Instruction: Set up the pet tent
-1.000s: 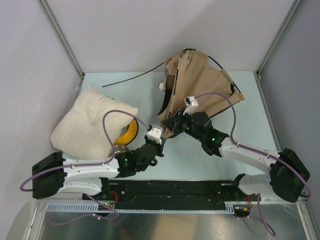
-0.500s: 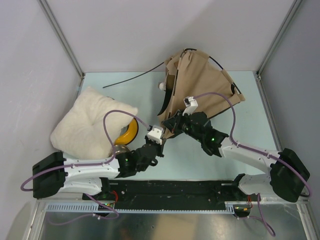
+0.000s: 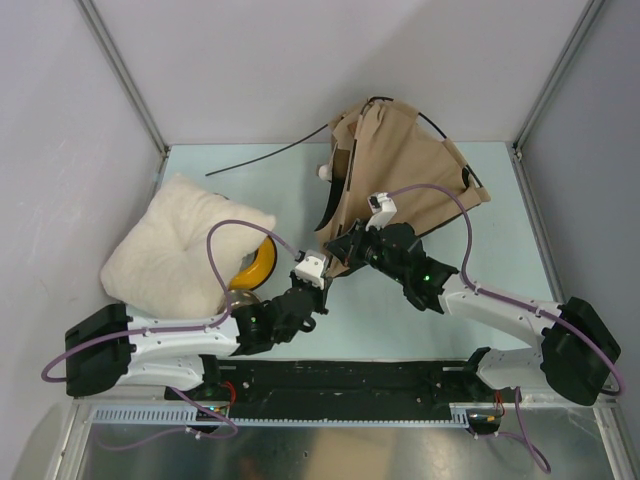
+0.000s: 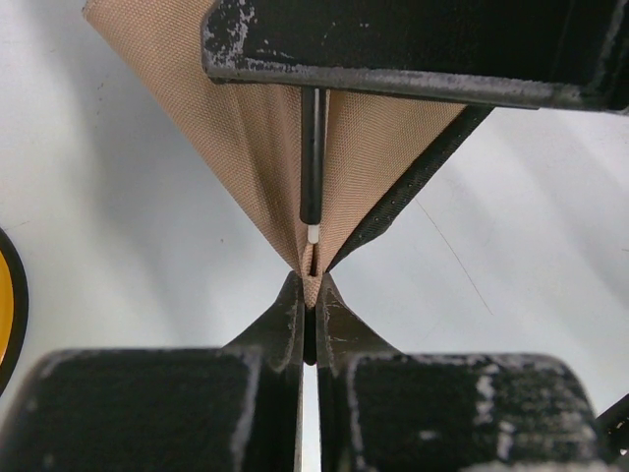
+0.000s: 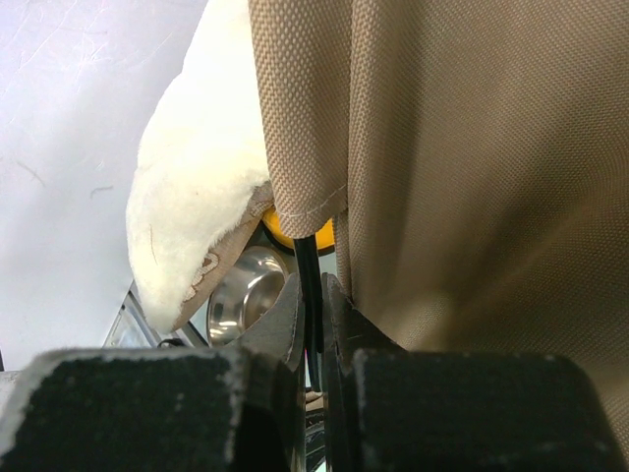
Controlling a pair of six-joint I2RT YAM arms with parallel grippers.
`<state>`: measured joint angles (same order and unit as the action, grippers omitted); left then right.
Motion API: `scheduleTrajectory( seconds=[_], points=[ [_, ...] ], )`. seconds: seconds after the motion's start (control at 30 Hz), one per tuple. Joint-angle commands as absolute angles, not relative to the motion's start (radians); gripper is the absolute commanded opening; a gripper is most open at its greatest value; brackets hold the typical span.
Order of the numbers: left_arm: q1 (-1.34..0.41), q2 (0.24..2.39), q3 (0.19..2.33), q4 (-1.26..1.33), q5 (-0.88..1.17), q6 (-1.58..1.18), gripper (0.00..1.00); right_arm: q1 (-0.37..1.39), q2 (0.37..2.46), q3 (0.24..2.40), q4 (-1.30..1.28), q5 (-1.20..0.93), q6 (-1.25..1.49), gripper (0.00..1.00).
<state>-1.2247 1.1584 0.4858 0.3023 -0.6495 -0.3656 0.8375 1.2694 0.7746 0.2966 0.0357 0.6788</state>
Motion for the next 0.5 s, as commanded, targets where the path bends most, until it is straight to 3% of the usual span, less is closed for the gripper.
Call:
scheduleTrajectory(
  seconds=[0.0, 0.47],
  points=[
    [-1.288, 1.189, 0.431, 0.007, -0.511, -0.357, 0.00, 0.727, 1.233, 0.886, 0.518, 0.315, 0.673, 0.00],
    [-1.288, 1.154, 0.458, -0.038, -0.522, -0.334, 0.00, 0.764, 1.272, 0.884, 0.515, 0.335, 0.625, 0.00]
  ],
)
